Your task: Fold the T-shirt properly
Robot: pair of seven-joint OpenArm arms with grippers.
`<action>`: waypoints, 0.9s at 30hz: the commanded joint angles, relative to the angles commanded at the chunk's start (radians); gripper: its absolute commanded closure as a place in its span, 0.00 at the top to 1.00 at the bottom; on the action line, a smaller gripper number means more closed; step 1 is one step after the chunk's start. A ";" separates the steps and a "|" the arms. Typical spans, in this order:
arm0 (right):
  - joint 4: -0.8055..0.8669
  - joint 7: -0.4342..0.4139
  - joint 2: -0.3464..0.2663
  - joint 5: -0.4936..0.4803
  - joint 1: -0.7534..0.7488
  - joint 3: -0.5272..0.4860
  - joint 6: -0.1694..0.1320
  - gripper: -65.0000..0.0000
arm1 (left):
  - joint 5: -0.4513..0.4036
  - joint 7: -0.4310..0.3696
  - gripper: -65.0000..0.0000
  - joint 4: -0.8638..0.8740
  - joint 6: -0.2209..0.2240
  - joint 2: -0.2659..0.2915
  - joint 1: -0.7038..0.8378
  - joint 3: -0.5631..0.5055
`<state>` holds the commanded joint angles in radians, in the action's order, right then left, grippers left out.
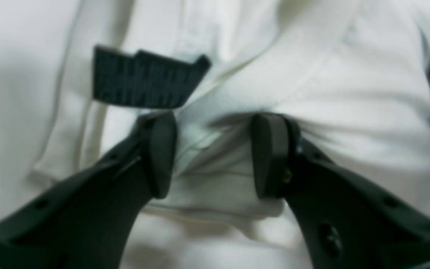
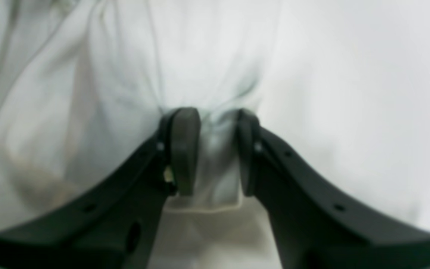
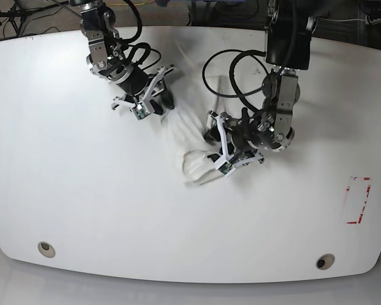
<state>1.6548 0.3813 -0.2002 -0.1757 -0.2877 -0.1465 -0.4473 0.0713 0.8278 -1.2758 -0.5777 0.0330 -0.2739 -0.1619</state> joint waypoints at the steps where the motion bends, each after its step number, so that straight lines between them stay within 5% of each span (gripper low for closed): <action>1: 0.003 0.000 0.008 0.000 -0.003 0.000 0.000 0.27 | 0.000 0.000 0.47 0.002 -0.002 0.000 -0.012 -0.012; 6: 0.020 0.008 0.025 0.000 -0.006 0.000 0.000 0.27 | -0.002 0.003 0.47 -0.032 -0.005 -0.008 -0.058 -0.060; 14: 0.084 0.054 0.035 -0.002 -0.003 -0.002 0.000 0.27 | 0.000 0.009 0.47 -0.199 -0.005 -0.104 -0.103 -0.086; 23: 0.222 0.163 0.021 0.000 0.002 0.032 0.000 0.27 | -0.003 0.044 0.47 -0.408 0.005 -0.109 -0.049 -0.080; 24: 0.235 0.172 0.020 0.000 0.002 0.041 0.000 0.27 | -0.003 0.043 0.47 -0.420 0.011 -0.104 -0.035 -0.080; 27: 0.285 0.196 0.021 -0.005 0.003 0.087 0.000 0.27 | -0.006 0.002 0.48 -0.470 0.121 -0.048 0.028 -0.078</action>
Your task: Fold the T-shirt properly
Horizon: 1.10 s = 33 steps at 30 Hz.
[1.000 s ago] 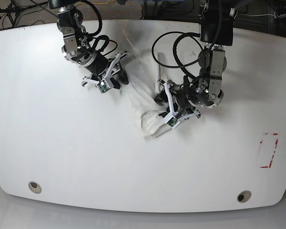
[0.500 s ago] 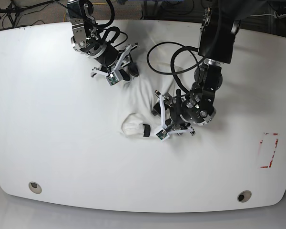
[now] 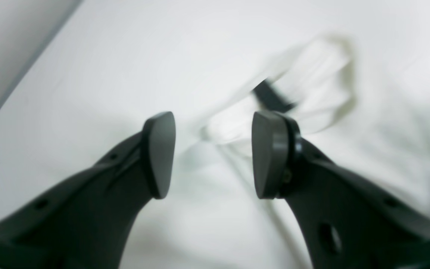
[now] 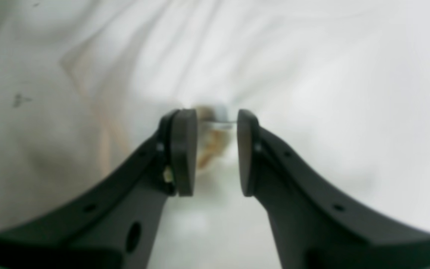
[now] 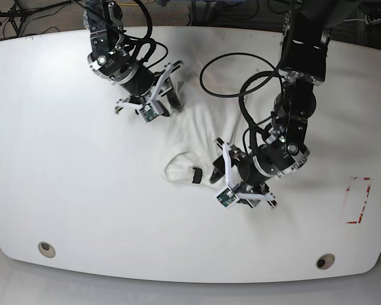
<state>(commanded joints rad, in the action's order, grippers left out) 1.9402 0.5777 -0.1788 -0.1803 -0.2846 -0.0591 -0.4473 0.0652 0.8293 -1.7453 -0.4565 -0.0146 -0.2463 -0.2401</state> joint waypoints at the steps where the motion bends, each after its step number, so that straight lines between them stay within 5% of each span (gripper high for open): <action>1: 0.017 0.005 0.000 -0.003 0.000 0.025 0.000 0.27 | 0.000 -0.029 0.48 -0.017 0.066 0.020 0.034 -0.005; 6: 0.054 0.008 0.000 -0.005 0.000 0.124 -0.008 0.27 | -0.002 -0.163 0.48 -0.040 0.252 0.057 0.146 -0.055; 13: 0.054 0.008 -0.005 -0.006 0.009 0.230 -0.009 0.27 | -0.012 -0.365 0.48 -0.017 0.451 0.057 0.256 -0.169; 17: 0.049 0.008 -0.006 -0.006 0.020 0.279 -0.009 0.27 | -0.158 -0.485 0.48 0.043 0.611 0.061 0.307 -0.232; 21: 0.044 0.008 -0.006 -0.006 0.023 0.315 -0.043 0.27 | -0.273 -0.578 0.53 0.123 0.678 0.061 0.336 -0.301; 25: 0.029 0.008 0.002 -0.006 0.025 0.345 -0.100 0.27 | -0.290 -0.643 0.64 0.227 0.710 0.061 0.342 -0.315; 33: 0.026 0.008 0.002 -0.006 0.029 0.351 -0.117 0.27 | -0.290 -0.651 0.68 0.457 0.715 0.051 0.302 -0.288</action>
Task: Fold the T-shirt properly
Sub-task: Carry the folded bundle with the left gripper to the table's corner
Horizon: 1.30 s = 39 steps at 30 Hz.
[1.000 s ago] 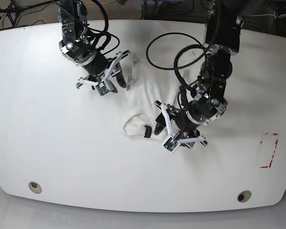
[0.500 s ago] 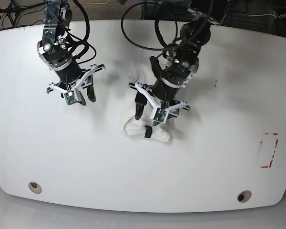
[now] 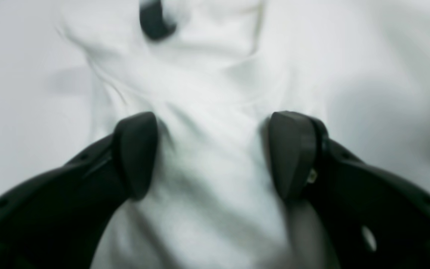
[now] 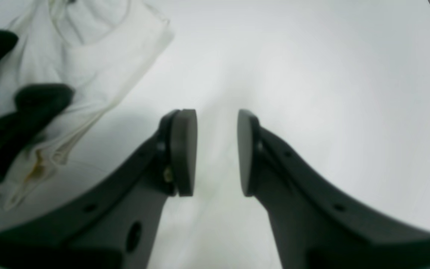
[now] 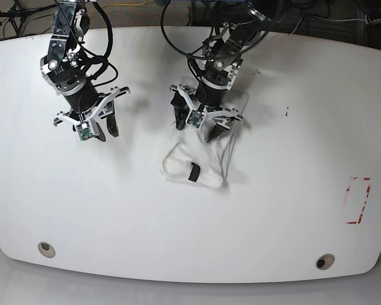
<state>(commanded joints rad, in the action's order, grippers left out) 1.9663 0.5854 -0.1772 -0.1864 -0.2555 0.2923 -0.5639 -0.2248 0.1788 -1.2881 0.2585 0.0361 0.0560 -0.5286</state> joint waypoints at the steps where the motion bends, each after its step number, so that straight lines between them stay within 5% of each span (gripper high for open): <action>1: 0.000 0.000 0.000 0.000 0.000 0.000 0.000 0.27 | 0.000 0.002 0.68 0.009 -0.002 -0.009 0.000 0.012; 6: 0.000 0.002 0.000 0.000 0.006 0.000 0.000 0.27 | 0.002 0.003 0.69 0.020 -0.032 -0.064 0.003 0.087; 21: 0.005 0.035 0.000 0.000 0.017 -0.002 0.000 0.27 | 0.002 0.003 0.68 -0.014 -0.382 -0.301 0.120 0.546; 39: 0.006 0.035 0.002 -0.002 0.021 -0.006 -0.002 0.27 | 0.003 0.000 0.68 0.107 -0.631 -0.512 0.147 0.921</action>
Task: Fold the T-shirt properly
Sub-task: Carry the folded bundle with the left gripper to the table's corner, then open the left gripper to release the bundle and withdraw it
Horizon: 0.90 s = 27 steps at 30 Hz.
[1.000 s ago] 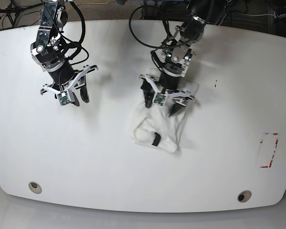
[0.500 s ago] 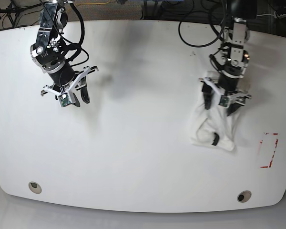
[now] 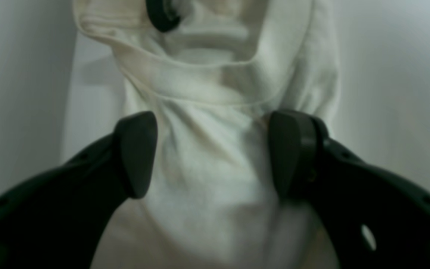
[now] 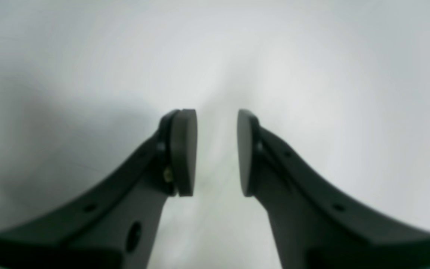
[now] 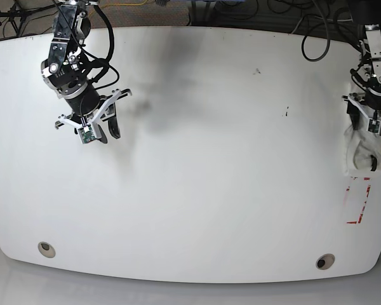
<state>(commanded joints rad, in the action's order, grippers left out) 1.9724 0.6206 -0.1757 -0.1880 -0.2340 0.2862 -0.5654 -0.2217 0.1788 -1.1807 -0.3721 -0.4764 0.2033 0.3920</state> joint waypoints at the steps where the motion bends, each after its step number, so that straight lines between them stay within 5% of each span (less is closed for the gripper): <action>1: 0.000 0.000 0.000 0.000 -0.002 0.000 0.000 0.27 | 0.000 0.000 0.68 -0.002 -0.017 -0.005 -0.002 0.014; 7: 0.002 0.000 0.002 0.000 -0.003 0.000 0.000 0.27 | 0.002 0.002 0.68 -0.011 -0.078 -0.009 -0.006 0.068; 14: 0.002 0.000 0.023 0.000 -0.003 0.003 0.000 0.27 | 0.000 0.014 0.68 -0.120 -0.092 -0.046 -0.002 0.097; 23: 0.002 -0.002 0.023 0.002 0.008 0.002 0.000 0.27 | 0.000 0.186 0.68 -0.391 -0.132 -0.040 -0.002 0.100; 27: 0.002 -0.005 0.020 0.005 0.032 0.005 0.000 0.27 | 0.018 0.255 0.68 -0.517 -0.152 0.008 -0.012 0.098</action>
<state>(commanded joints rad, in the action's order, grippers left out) 1.9739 0.6160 -0.1557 -0.1834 -0.2018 0.2908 -0.5654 -0.2033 0.4335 -1.6978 -0.5240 -0.4687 0.1910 0.4902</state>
